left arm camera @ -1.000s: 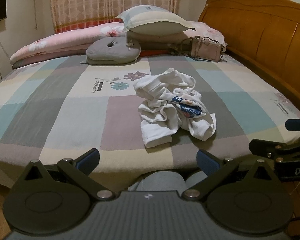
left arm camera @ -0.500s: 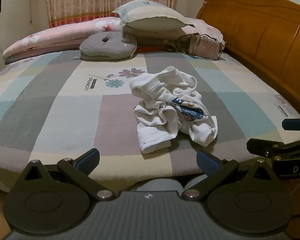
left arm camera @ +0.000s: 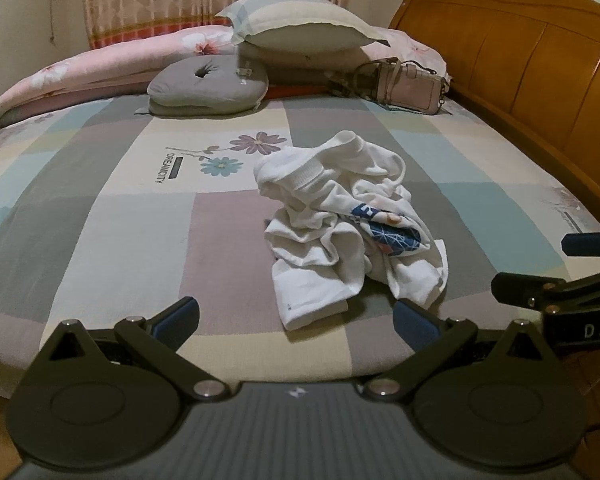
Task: Fold clothes
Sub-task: 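Move both tools toward the crumpled white sweatshirt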
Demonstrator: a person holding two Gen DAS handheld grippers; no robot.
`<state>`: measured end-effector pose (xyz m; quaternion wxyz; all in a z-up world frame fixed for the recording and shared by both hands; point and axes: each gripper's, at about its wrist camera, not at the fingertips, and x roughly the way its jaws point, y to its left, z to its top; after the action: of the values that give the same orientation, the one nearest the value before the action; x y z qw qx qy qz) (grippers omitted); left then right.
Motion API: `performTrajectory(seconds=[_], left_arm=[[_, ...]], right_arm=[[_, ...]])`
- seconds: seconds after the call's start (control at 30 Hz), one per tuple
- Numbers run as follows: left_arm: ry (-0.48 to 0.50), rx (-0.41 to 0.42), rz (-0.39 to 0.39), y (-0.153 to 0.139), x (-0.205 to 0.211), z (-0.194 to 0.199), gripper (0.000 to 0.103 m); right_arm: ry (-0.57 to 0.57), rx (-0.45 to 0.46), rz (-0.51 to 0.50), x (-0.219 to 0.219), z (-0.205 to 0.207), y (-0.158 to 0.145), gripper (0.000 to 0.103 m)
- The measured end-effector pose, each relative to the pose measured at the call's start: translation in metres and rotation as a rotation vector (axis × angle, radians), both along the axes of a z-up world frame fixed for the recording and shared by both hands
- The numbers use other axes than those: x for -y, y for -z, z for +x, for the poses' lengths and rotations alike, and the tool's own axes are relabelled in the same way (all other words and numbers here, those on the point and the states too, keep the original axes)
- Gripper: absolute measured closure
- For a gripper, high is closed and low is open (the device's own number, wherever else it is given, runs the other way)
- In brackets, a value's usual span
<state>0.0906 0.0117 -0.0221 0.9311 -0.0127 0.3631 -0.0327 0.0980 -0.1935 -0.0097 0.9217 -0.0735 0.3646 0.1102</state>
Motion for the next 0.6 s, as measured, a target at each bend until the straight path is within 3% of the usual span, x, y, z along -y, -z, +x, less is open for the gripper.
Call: performTrajectory(seconds=[0.6], left_arm=[[0.007, -0.028, -0.012, 0.017, -0.007, 0.044, 0.001]], right_arm=[[-0.034, -0.051, 0.014, -0.007, 0.048, 0.018, 0.000]])
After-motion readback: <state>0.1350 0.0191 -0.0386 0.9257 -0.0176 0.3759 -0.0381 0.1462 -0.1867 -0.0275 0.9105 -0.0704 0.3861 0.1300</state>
